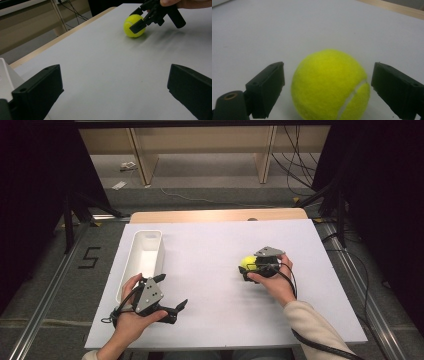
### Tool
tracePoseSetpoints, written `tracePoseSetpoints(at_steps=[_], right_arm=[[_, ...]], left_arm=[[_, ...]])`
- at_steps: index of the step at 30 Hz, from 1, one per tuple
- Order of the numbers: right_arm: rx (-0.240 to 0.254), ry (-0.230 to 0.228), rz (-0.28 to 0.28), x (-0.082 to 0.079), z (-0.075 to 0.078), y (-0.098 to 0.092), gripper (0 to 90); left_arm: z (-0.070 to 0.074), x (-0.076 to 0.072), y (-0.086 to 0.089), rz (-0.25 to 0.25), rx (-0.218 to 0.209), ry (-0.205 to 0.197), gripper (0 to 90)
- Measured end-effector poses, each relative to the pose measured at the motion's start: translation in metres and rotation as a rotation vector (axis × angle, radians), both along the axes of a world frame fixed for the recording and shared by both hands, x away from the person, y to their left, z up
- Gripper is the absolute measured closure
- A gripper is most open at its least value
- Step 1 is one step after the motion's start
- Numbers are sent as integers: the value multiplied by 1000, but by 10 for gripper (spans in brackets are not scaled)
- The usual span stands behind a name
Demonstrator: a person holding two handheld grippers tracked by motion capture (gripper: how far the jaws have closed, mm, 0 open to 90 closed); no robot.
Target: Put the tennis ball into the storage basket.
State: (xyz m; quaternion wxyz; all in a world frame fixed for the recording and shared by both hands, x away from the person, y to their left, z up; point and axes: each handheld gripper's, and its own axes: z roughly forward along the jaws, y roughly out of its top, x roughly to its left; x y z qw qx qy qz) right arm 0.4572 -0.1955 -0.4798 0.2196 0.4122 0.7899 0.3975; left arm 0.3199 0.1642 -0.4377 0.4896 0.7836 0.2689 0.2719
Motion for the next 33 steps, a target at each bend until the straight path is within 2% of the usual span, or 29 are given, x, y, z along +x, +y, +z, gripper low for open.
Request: tracePoseSetpoints(at_steps=[23, 28, 29, 33], right_arm=[[-1, 17, -8, 7, -9, 5, 159], [-7, 19, -12, 7, -11, 4, 202], [-8, 5, -28, 7, -10, 4, 246], [-6, 1, -28, 7, -9, 4, 262]], left_arm=[[0, 0, 0, -1, 0, 0, 0], [0, 0, 0, -2, 1, 0, 0], [0, 0, 0, -4, 6, -3, 0], [0, 0, 0, -2, 0, 1, 0]])
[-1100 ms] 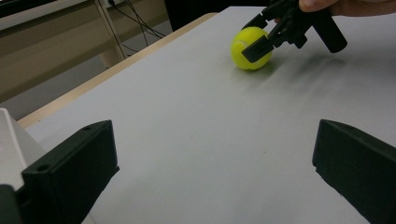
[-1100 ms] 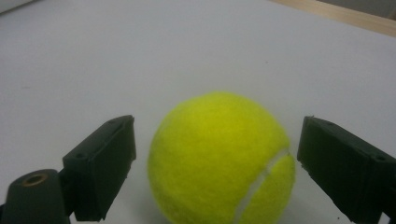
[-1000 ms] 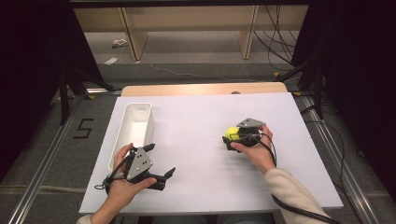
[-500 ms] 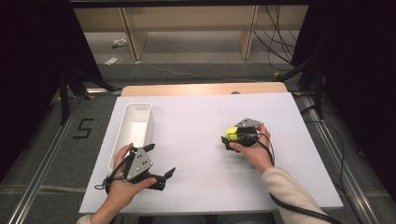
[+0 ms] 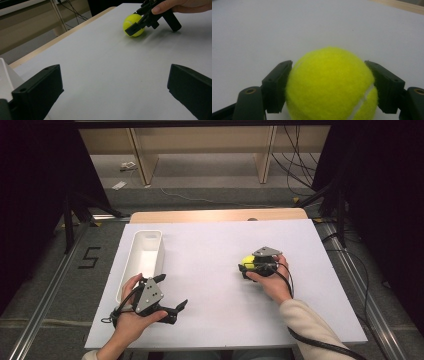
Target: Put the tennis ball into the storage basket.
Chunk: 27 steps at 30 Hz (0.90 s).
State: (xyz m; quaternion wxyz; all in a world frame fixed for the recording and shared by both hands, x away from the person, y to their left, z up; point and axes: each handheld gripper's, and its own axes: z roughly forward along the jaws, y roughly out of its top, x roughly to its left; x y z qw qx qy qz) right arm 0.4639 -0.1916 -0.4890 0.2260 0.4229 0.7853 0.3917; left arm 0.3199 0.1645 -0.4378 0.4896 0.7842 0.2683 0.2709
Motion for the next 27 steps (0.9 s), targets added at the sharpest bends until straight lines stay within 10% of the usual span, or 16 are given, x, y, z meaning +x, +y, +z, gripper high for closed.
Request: tracePoseSetpoints(at_steps=[27], right_arm=[[37, -11, 10, -2, 10, 1, 272]], left_arm=[[0, 0, 0, -1, -1, -1, 0]])
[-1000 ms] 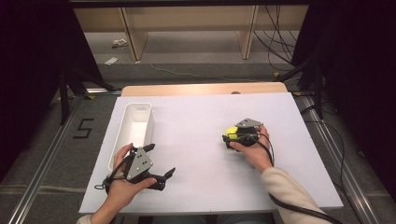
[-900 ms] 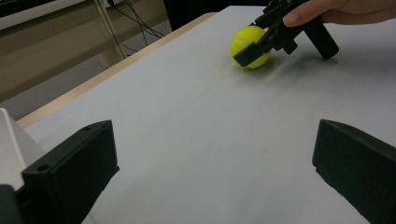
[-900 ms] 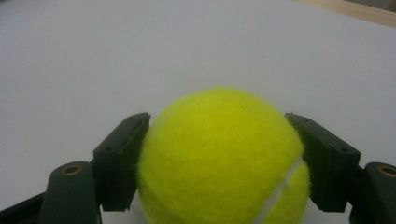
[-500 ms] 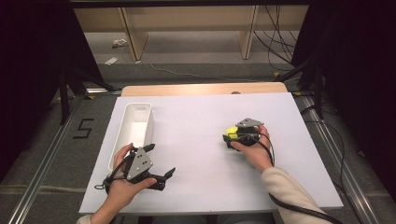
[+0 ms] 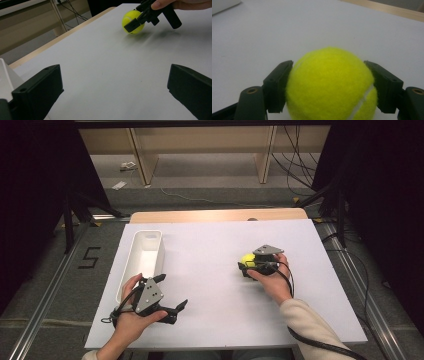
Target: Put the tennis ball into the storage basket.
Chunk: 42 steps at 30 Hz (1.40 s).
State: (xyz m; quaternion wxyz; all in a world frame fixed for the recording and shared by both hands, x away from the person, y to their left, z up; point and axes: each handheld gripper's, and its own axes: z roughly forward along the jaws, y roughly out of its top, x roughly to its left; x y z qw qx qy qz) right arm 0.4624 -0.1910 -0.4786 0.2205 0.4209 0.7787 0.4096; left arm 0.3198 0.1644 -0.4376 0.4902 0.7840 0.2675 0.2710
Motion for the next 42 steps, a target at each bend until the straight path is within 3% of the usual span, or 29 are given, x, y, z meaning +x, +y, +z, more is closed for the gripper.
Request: tracePoseSetpoints(at_steps=[42], right_arm=[[58, -60, 18, -8, 24, 8, 273]], left_arm=[[0, 0, 0, -5, 0, 0, 0]])
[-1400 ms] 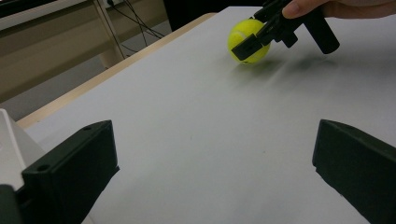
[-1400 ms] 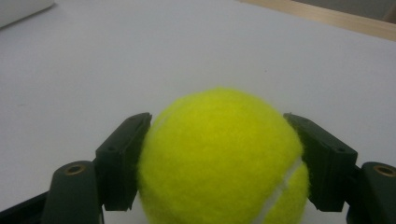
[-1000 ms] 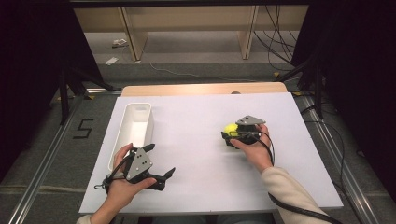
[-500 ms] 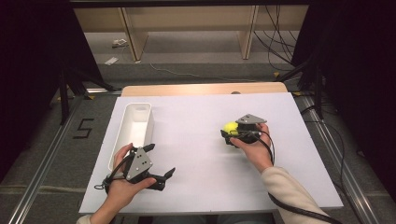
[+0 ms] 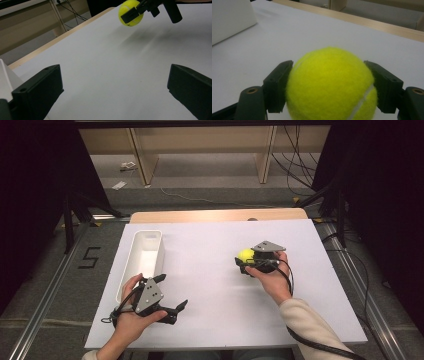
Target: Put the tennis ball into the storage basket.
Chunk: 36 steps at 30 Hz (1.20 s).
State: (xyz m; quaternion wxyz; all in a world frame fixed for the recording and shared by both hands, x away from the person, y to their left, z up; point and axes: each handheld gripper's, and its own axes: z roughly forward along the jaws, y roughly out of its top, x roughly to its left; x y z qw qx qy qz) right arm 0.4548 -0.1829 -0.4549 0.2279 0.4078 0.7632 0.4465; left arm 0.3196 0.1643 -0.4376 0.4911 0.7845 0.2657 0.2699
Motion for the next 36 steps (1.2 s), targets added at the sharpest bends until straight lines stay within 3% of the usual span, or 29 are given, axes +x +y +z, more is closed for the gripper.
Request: tracePoseSetpoints(at_steps=[36], right_arm=[[18, -31, 29, -6, 10, 11, 272]], left_arm=[[0, 0, 0, -2, 1, -3, 0]])
